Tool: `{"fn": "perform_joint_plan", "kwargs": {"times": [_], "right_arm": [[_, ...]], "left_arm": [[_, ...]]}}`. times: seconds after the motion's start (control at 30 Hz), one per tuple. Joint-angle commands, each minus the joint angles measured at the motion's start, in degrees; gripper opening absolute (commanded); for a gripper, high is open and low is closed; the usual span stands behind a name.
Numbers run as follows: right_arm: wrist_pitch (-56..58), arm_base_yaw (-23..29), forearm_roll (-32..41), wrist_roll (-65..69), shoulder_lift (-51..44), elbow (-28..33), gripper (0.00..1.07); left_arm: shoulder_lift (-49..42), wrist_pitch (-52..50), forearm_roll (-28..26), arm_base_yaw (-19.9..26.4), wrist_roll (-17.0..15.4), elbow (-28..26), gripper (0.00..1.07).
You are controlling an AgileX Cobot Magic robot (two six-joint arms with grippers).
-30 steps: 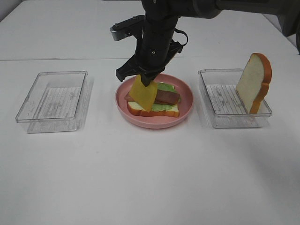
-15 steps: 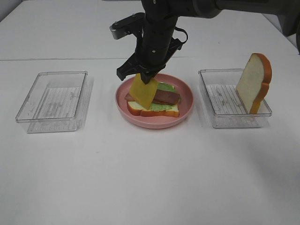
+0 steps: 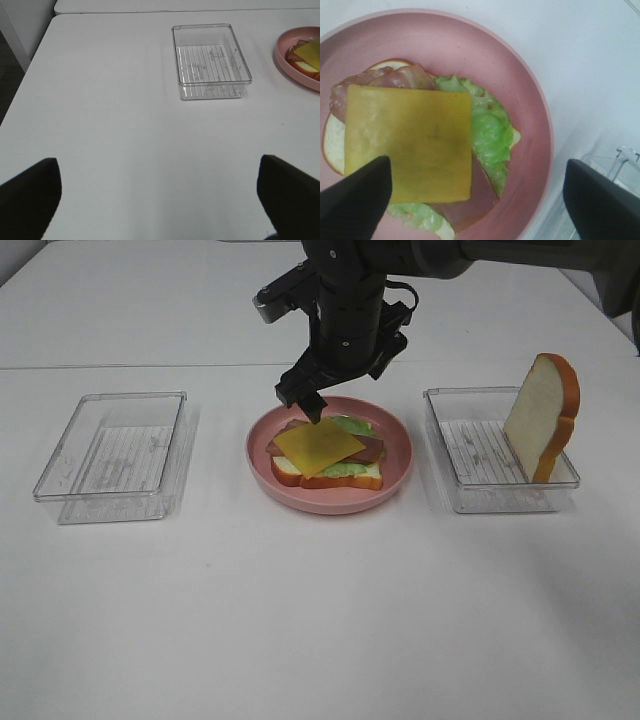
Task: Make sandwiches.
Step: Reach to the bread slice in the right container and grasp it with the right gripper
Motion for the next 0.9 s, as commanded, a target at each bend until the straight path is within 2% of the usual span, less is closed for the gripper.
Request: {"fn": "perform_joint_plan", "kwargs": {"times": [0.03,0.17,0.37,0.4,0.47,0.53,0.63,0.9], "right_arm": [[2.46,-0.17,-0.63,0.29,-1.72,-0.63,0.92],[4.07,-0.46,-0.63,-0.52,-3.61,-0.63,0.92],[6.7,-4.01,-0.11,-1.2,-8.54,-0.63,0.92],[8.02,-6.19,0.06,-1.2,-10.31,-0.63,0.92],[8.88,-7.16,0.17,-1.2,-11.17,-0.63,0.92],[11.23,-12.89,2.29,-0.97,-14.09,-0.63,0.92],[11.69,-14.44,2.75,-0.97,-14.55,-0.63,0.92],[14.78,-26.87,8.25,-2.92,-17.65,-0.63,0.92]], "left_arm": [[-0.69,-0.34,-0.46,0.11,-0.17,0.11,1.0],[-0.69,-0.34,-0.46,0.11,-0.17,0.11,1.0],[-0.69,-0.34,-0.46,0.11,-0.17,0.11,1.0],[-0.69,-0.34,-0.46,0.11,-0.17,0.11,1.0],[-0.69,-0.34,-0.46,0.11,-0.17,0.11,1.0],[-0.69,-0.34,-0.46,0.11,-0.17,0.11,1.0],[-0.69,-0.34,-0.46,0.11,-0.17,0.11,1.0],[-0.69,-0.34,-0.46,0.11,-0.17,0.11,1.0]]}}
